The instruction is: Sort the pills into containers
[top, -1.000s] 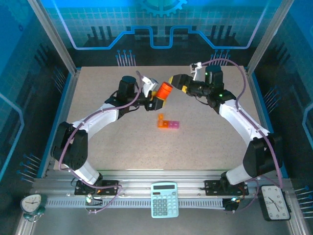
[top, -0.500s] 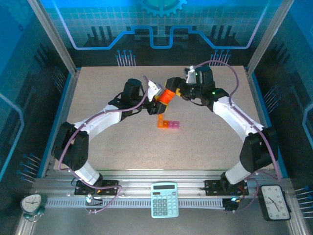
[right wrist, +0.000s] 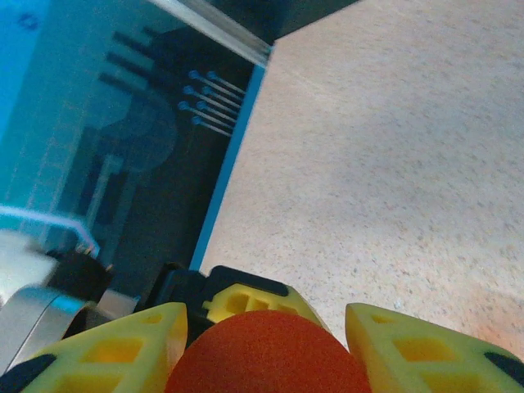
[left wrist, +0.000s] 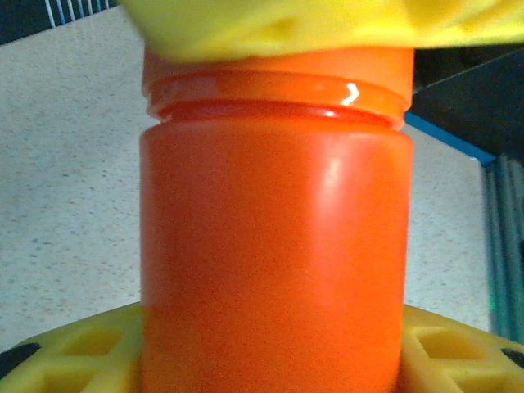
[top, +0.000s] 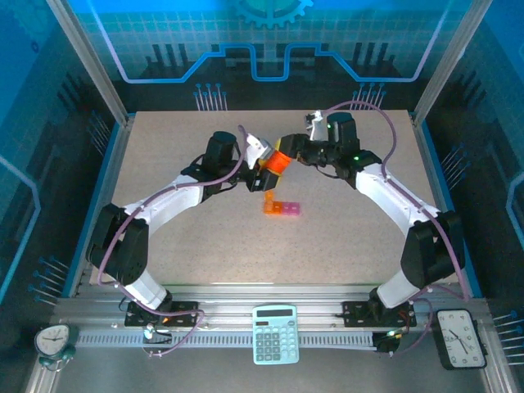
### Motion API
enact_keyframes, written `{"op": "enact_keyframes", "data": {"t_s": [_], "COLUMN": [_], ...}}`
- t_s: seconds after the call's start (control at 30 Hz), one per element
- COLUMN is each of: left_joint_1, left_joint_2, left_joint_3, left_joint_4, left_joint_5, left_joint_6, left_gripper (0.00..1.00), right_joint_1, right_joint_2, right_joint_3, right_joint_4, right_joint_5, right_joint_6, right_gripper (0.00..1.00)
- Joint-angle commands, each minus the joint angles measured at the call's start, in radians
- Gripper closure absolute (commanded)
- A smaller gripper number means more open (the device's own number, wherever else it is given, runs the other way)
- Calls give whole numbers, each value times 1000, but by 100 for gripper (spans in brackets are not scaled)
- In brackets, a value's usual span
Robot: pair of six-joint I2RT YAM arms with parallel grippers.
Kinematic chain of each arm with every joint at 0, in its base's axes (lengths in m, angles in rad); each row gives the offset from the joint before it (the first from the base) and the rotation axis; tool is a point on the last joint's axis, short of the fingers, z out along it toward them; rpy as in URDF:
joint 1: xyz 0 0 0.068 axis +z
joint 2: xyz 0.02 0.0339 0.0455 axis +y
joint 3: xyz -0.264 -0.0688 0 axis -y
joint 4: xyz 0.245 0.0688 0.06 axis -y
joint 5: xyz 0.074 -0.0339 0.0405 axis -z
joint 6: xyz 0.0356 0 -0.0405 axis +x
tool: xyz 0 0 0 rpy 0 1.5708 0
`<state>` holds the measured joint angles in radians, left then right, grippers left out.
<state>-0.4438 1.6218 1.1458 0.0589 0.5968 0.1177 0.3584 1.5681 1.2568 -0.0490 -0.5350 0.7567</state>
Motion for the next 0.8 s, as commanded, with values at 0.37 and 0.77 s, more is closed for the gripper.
{"op": "enact_keyframes", "data": {"t_s": [0.37, 0.77], "left_joint_1": [58, 16], "left_joint_2": [-41, -45], "left_joint_3": [20, 26], "left_joint_4": [117, -14], "left_joint_5": [176, -31], "left_joint_6": [-155, 63], "left_gripper": [85, 85], "right_joint_1": [-85, -63], "right_joint_2": [-104, -82], "right_joint_3": [-73, 45], "right_joint_4": [186, -150], "right_joint_5": [-127, 90], "right_joint_6": [-76, 91], "right_gripper": [15, 11]}}
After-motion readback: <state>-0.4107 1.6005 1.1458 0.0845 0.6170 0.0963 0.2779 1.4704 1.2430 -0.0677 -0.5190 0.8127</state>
